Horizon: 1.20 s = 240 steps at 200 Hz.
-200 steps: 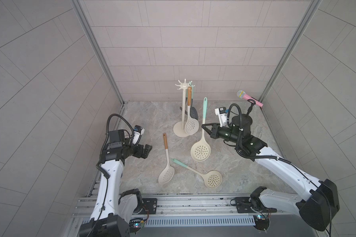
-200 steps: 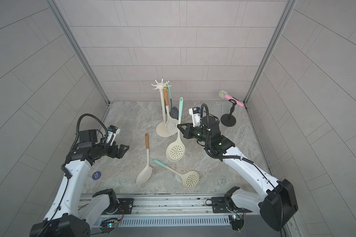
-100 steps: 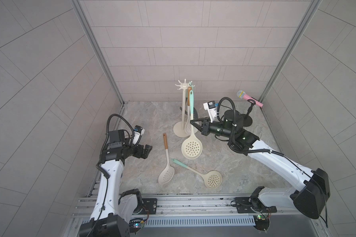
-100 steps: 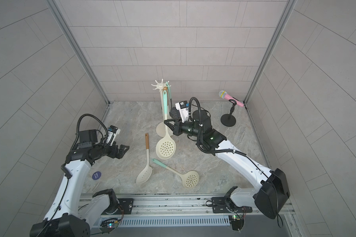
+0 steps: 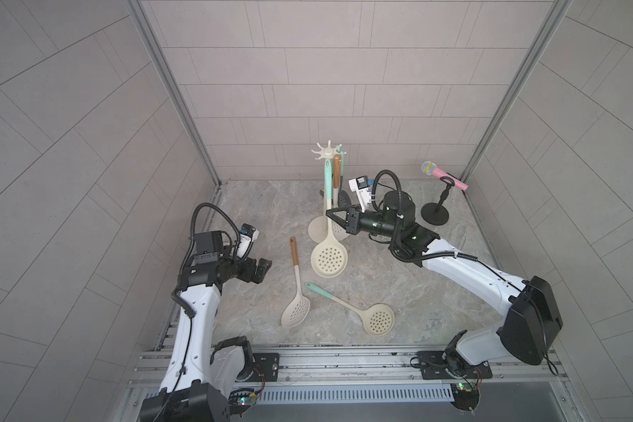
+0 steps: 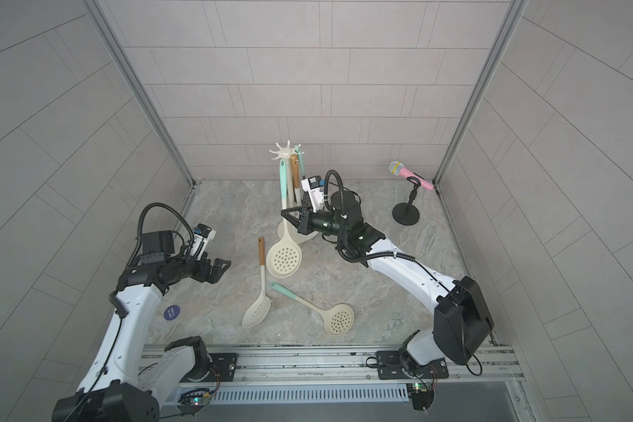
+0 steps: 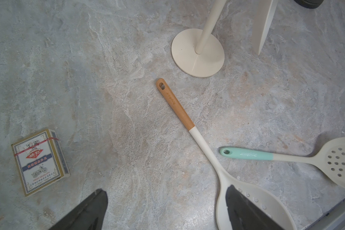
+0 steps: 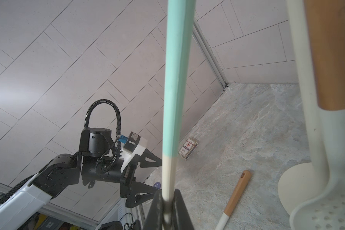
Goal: Hang the skimmer on the kitchen utensil rack
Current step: Hang the skimmer on the rack.
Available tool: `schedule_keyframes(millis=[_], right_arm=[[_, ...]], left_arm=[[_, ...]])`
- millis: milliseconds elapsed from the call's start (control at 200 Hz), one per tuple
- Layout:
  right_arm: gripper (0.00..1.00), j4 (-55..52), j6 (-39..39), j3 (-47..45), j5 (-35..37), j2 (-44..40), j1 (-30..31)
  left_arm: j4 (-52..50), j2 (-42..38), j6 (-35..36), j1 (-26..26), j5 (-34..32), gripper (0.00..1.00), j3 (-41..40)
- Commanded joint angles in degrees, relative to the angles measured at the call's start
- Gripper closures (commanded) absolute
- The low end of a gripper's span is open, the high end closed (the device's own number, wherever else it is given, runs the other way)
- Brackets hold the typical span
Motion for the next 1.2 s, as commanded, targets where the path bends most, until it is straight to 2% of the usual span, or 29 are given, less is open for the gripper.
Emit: schedule_keyframes(millis=[0,340,856,1196], right_arm=[[1.00,5.3,2.4,1.1,-1.6,0.6,-0.7],[1.00,12.4,8.2,-1.2,-3.6,3.2,-2.6],[1.00,13.3,6.8,-3.4,-3.6,-0.5,-2.4],[1.00,13.4,6.8,-2.8,-5.1,-0.1,-1.7]], left_arm=[[-1.2,-0.5,1.4,-0.3,0.6,0.00,1.3],[-1.1,-0.3,1.4,-0.6,0.4,0.00,1.2],[-1.2,-0.5,1.4,-0.6,0.1,0.00,1.2],[-1.0,-0.5,1.3,-0.6,-0.2,0.01,1.1]])
